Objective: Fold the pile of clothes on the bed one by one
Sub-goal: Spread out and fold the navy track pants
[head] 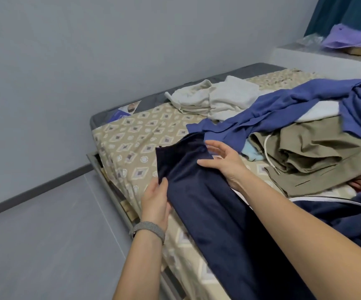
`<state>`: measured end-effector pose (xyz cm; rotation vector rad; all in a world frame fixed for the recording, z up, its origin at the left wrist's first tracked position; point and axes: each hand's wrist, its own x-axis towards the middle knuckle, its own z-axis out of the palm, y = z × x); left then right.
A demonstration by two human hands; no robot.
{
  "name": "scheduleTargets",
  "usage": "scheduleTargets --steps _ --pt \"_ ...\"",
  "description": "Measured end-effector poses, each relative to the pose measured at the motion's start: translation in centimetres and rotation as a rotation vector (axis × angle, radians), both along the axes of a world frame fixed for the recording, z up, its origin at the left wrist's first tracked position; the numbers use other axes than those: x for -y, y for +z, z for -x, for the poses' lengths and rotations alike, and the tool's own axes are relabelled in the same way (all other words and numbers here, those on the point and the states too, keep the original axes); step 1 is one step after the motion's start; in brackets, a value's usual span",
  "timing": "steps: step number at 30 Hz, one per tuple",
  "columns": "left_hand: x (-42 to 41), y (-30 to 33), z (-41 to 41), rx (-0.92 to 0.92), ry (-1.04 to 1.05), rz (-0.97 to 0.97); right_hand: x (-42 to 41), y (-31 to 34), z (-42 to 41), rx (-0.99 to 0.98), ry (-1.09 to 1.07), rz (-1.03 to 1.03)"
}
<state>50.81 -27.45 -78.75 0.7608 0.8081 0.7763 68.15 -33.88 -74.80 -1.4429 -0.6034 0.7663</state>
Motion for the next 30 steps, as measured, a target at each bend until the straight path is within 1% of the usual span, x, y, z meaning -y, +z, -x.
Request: scheduleTargets --steps 2,4,5,7,10,11,13,14,15,17,19,21,23,25,26,27,28,29,30 --pt "-0.4 -1.2 0.5 -0.106 0.019 0.075 -0.6 -1.5 -0.5 -0.001 0.079 0.178" --pt "-0.8 -2.1 0.7 -0.148 0.042 0.132 -1.0 -3.2 -1.0 -0.016 0.148 0.355" --pt "-1.0 -2.4 0.6 -0.17 0.056 0.138 -1.2 -3.9 -1.2 0.012 0.137 0.411" --pt "-1.3 -2.5 0.4 -0.207 0.065 0.124 -1.6 -4.6 -1.5 0.153 0.031 0.425" --pt "-1.1 -2.1 0.2 -0.225 0.069 0.08 -1.8 -4.7 -1.6 0.438 -0.125 0.355" --pt "-1.1 -2.3 0.2 -0.243 0.072 0.07 -1.9 -4.7 -1.7 0.487 -0.124 0.34" --pt "-1.1 -2.3 0.2 -0.295 0.085 0.043 -1.6 -4.5 -1.3 0.541 -0.058 0.376" --pt "-1.1 -2.4 0.0 -0.354 0.096 -0.001 -1.4 -4.3 -1.3 0.544 -0.026 0.401" --pt "-0.9 -2.2 -0.2 -0.455 0.098 -0.084 -0.7 -4.0 -1.4 0.551 -0.012 0.417" --pt "-0.6 -1.1 -0.3 -0.634 0.111 -0.246 0.7 -3.0 -2.1 0.624 0.013 0.43" --pt "0.1 -0.3 -0.5 -0.714 0.077 -0.358 3.6 -1.5 -3.6 0.763 0.027 0.486" --pt "0.8 0.0 -1.0 -0.794 -0.028 -0.409 7.4 0.4 -5.6 0.852 0.061 0.548" --pt "2.1 0.1 -1.6 -0.925 -0.097 -0.488 10.9 1.9 -7.2 0.881 0.158 0.668" --pt "4.4 0.6 -2.5 -1.045 -0.067 -0.639 14.3 2.8 -8.6 0.913 0.27 0.87" --pt "5.4 0.9 -2.9 -1.056 -0.055 -0.727 15.3 2.6 -9.1 0.901 0.317 0.946" --pt "6.6 1.2 -3.5 -1.034 -0.091 -0.79 16.5 2.5 -9.3 0.87 0.354 0.991" --pt "7.7 1.3 -4.2 -0.979 -0.17 -0.835 17.5 2.3 -9.4 0.837 0.391 1.029" --pt "8.9 1.4 -4.9 -0.913 -0.264 -0.828 18.3 1.8 -9.4 0.828 0.426 1.067" --pt "10.1 1.5 -5.7 -0.853 -0.36 -0.766 19.0 1.3 -9.3 0.845 0.448 1.116"
